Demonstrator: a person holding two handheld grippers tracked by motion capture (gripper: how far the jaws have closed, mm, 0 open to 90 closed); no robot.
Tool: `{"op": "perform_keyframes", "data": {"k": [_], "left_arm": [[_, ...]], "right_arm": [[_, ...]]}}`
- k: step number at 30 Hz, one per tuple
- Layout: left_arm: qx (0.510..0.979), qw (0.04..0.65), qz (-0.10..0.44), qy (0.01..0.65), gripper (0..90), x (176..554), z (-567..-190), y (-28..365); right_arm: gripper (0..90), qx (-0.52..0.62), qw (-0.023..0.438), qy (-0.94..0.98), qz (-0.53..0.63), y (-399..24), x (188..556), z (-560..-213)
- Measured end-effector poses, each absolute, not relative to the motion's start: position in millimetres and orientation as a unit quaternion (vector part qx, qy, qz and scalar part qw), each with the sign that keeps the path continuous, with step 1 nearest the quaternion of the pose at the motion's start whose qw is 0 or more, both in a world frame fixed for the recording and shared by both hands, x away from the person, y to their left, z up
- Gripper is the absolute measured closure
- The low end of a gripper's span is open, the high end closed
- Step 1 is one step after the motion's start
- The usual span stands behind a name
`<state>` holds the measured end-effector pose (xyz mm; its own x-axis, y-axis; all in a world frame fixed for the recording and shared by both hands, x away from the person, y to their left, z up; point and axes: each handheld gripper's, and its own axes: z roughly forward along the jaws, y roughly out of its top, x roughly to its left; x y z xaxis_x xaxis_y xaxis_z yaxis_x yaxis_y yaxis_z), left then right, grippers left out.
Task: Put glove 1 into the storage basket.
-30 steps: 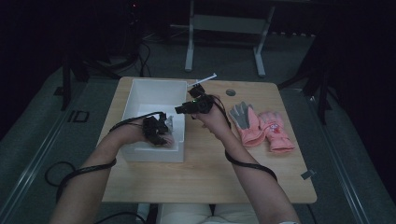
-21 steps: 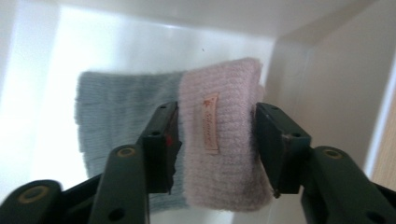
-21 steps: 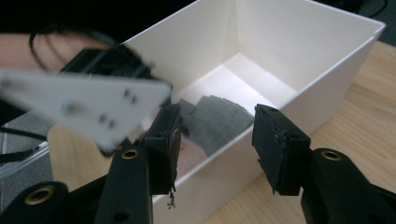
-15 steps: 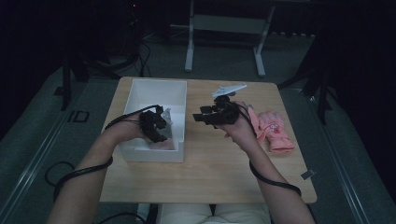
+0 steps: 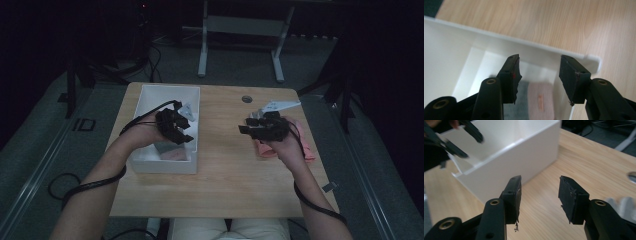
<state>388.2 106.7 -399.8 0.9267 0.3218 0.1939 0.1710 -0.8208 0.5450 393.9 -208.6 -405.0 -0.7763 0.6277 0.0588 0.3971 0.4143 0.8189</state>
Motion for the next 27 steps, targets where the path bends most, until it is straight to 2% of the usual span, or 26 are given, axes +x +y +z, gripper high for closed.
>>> {"op": "perform_keyframes", "data": {"k": [7, 15, 19, 27], "left_arm": [[0.941, 0.286, 0.134, 0.121, 52.0, 376.9, -396.5, 73.3], [0.942, 0.297, 0.117, 0.098, 53.6, 356.6, -409.1, 35.3], [0.938, 0.310, 0.112, 0.105, 54.2, 342.3, -428.0, 14.1], [0.932, 0.329, 0.081, 0.129, 52.5, 328.8, -472.1, -0.3]], "right_arm": [[56.6, 0.340, 0.153, 0.824, 0.427, -241.0, 400.1, -416.2], [59.0, 0.367, 0.173, 0.819, 0.407, -264.4, 407.0, -428.2], [60.0, 0.384, 0.189, 0.812, 0.398, -279.4, 412.6, -435.6], [61.1, 0.404, 0.203, 0.810, 0.373, -294.4, 427.6, -451.6]]}}
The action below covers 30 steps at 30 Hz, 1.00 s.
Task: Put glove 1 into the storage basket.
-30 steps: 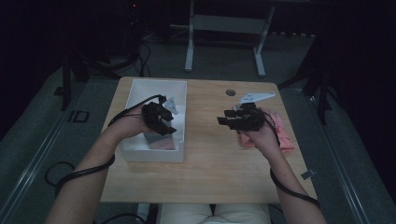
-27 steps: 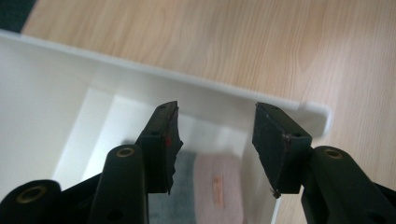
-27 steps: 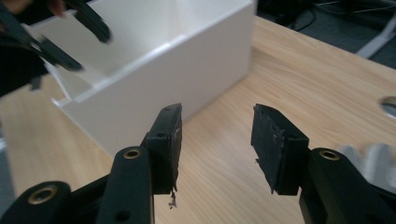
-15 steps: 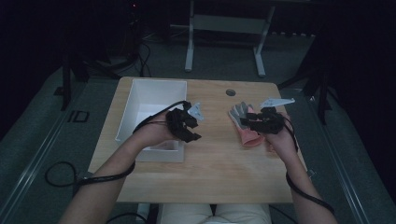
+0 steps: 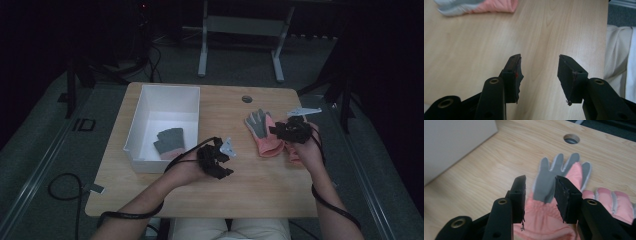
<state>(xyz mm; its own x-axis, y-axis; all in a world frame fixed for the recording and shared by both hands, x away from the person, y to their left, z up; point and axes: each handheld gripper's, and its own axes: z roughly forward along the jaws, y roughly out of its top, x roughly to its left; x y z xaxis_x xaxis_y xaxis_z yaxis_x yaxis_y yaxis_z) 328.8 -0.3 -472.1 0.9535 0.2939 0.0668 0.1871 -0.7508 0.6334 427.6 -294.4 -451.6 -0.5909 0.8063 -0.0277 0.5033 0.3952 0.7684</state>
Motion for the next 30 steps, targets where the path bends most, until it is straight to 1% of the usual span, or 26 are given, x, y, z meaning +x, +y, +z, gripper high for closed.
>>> {"op": "perform_keyframes", "data": {"k": [2, 4, 6, 7, 9, 11, 12, 14, 16, 21, 24, 27, 30], "left_arm": [[0.929, 0.333, 0.078, 0.143, 49.7, 325.7, -485.3, -2.0], [0.927, 0.332, 0.074, 0.155, 42.3, 322.1, -497.8, -2.7], [0.926, 0.331, 0.070, 0.168, 31.8, 318.7, -509.1, -2.2], [0.925, 0.332, 0.064, 0.175, 28.2, 317.2, -513.4, -2.2], [0.925, 0.325, 0.060, 0.187, 16.3, 313.1, -524.6, -2.2], [0.927, 0.317, 0.060, 0.193, 14.0, 308.7, -532.2, -1.9], [0.927, 0.310, 0.071, 0.197, 12.1, 305.9, -534.8, -1.9], [0.926, 0.305, 0.068, 0.212, 6.6, 302.1, -539.8, -1.0], [0.922, 0.303, 0.079, 0.229, 1.5, 298.0, -544.6, 0.2], [0.906, 0.324, 0.110, 0.250, 1.2, 285.5, -551.6, 1.9], [0.896, 0.324, 0.158, 0.258, 1.2, 276.1, -555.3, 0.0], [0.891, 0.323, 0.180, 0.262, 1.2, 269.8, -560.0, -1.2], [0.887, 0.329, 0.184, 0.266, 1.2, 265.1, -561.4, -1.1]], "right_arm": [[61.1, 0.407, 0.207, 0.811, 0.365, -295.5, 431.8, -454.7], [61.5, 0.419, 0.218, 0.813, 0.341, -295.8, 438.1, -458.7], [62.0, 0.429, 0.217, 0.814, 0.327, -296.9, 444.9, -462.4], [62.3, 0.431, 0.215, 0.815, 0.322, -297.1, 448.5, -464.4], [62.5, 0.431, 0.218, 0.820, 0.308, -296.2, 455.1, -468.7], [63.1, 0.430, 0.220, 0.823, 0.299, -294.6, 461.4, -472.9], [63.2, 0.430, 0.220, 0.824, 0.295, -293.4, 464.3, -475.0], [63.1, 0.424, 0.224, 0.829, 0.288, -289.8, 469.5, -479.3], [63.0, 0.416, 0.226, 0.835, 0.282, -284.0, 473.5, -482.8], [62.9, 0.402, 0.223, 0.845, 0.273, -268.8, 484.4, -494.5], [62.5, 0.399, 0.221, 0.851, 0.262, -262.0, 491.5, -503.0], [61.9, 0.397, 0.221, 0.857, 0.244, -257.5, 497.3, -513.1], [61.8, 0.396, 0.222, 0.859, 0.236, -255.5, 499.9, -520.9]]}}
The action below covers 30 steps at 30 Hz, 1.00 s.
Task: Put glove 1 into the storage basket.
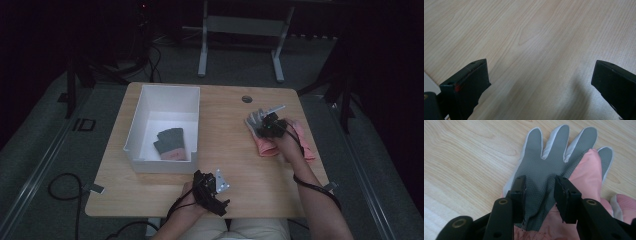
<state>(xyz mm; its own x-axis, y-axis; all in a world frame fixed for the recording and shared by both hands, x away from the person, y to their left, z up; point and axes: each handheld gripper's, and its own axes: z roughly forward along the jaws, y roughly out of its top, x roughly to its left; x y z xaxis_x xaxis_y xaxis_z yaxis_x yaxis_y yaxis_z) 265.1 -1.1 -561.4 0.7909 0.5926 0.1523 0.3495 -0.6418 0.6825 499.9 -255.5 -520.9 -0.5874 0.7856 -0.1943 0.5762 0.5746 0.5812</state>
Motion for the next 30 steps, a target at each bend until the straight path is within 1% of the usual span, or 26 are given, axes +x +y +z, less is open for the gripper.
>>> {"op": "perform_keyframes", "data": {"k": [2, 5, 7, 11, 13, 16, 21, 26, 30], "left_arm": [[0.883, 0.339, 0.180, 0.270, 1.2, 263.5, -562.6, -0.3], [0.882, 0.343, 0.175, 0.273, 1.2, 261.5, -566.3, 0.0], [0.883, 0.342, 0.177, 0.270, 1.2, 261.3, -568.4, -0.3], [0.882, 0.347, 0.174, 0.267, 1.2, 262.6, -570.2, -0.7], [0.881, 0.351, 0.179, 0.263, 1.2, 262.3, -570.4, -1.4], [0.880, 0.352, 0.186, 0.258, 1.2, 262.8, -571.6, -1.3], [0.881, 0.353, 0.185, 0.253, 1.2, 263.4, -572.7, 0.3], [0.882, 0.353, 0.184, 0.252, 1.2, 264.3, -574.4, 1.0], [0.878, 0.360, 0.187, 0.253, 1.2, 263.2, -573.3, 1.4]], "right_arm": [[62.1, 0.397, 0.224, 0.859, 0.233, -254.0, 500.2, -523.4], [65.0, 0.396, 0.229, 0.860, 0.225, -250.6, 500.0, -528.3], [72.1, 0.402, 0.224, 0.860, 0.221, -248.6, 499.9, -531.2], [82.1, 0.425, 0.216, 0.852, 0.217, -245.9, 500.7, -533.0], [85.7, 0.435, 0.215, 0.847, 0.216, -245.2, 500.9, -532.1], [87.8, 0.456, 0.209, 0.834, 0.229, -247.2, 500.9, -530.6], [88.5, 0.481, 0.192, 0.817, 0.255, -251.9, 498.9, -521.5], [88.6, 0.491, 0.187, 0.801, 0.288, -254.3, 484.5, -498.9], [88.6, 0.495, 0.189, 0.780, 0.331, -251.2, 454.2, -467.4]]}}
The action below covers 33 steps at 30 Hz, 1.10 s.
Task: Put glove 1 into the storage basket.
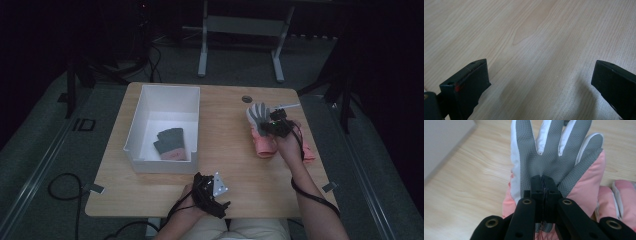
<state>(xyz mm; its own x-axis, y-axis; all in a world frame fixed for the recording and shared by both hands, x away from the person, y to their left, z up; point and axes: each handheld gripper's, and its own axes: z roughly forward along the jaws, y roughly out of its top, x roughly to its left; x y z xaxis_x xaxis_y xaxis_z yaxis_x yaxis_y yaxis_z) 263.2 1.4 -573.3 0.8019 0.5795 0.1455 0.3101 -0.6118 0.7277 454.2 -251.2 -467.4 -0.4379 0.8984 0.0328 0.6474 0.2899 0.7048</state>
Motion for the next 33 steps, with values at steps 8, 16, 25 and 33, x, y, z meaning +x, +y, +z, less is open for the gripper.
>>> {"op": "perform_keyframes", "data": {"k": [8, 16, 25, 33], "left_arm": [[0.876, 0.366, 0.188, 0.253, 1.2, 263.5, -571.6, 3.6], [0.871, 0.369, 0.204, 0.254, 1.2, 258.0, -567.8, 1.8], [0.865, 0.374, 0.213, 0.260, 1.2, 257.3, -566.4, 4.6], [0.867, 0.369, 0.215, 0.256, 1.2, 257.2, -568.6, 3.2]], "right_arm": [[88.5, 0.501, 0.202, 0.753, 0.375, -240.3, 388.5, -433.3], [88.4, 0.500, 0.215, 0.750, 0.374, -223.6, 341.4, -439.6], [88.4, 0.537, 0.190, 0.751, 0.334, -210.2, 347.1, -492.5], [88.2, 0.542, 0.167, 0.765, 0.305, -190.6, 357.4, -533.9]]}}
